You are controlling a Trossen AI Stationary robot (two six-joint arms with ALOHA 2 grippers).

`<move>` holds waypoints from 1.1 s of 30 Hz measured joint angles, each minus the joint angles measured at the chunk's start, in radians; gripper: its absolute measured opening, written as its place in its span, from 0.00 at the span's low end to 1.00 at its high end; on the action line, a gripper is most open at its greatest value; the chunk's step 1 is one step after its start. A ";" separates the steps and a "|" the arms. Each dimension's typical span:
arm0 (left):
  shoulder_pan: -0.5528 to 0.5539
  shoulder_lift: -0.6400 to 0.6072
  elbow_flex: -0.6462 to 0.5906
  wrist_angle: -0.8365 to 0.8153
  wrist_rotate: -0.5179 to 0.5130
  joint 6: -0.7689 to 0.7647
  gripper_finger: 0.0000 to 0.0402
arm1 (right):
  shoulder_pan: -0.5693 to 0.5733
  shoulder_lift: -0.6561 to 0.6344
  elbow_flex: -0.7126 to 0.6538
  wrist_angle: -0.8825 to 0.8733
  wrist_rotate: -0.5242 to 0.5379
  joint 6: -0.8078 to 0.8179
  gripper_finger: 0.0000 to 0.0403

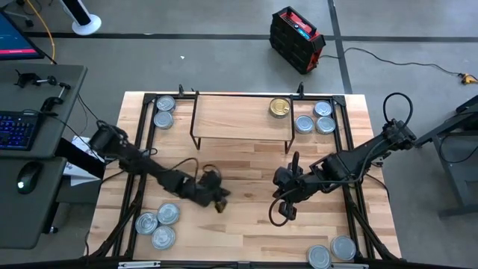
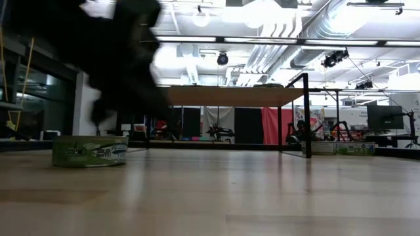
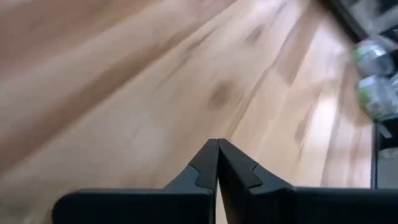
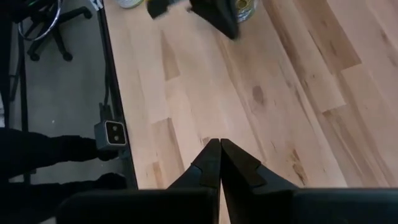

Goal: Stack canned seafood by type on shelf
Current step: Stack the green tuna can on top of the other green tuna can on the shelf

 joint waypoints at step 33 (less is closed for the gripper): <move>0.023 -0.255 0.040 -0.990 0.169 0.422 0.00 | -0.009 0.000 0.000 0.024 0.027 -0.086 0.00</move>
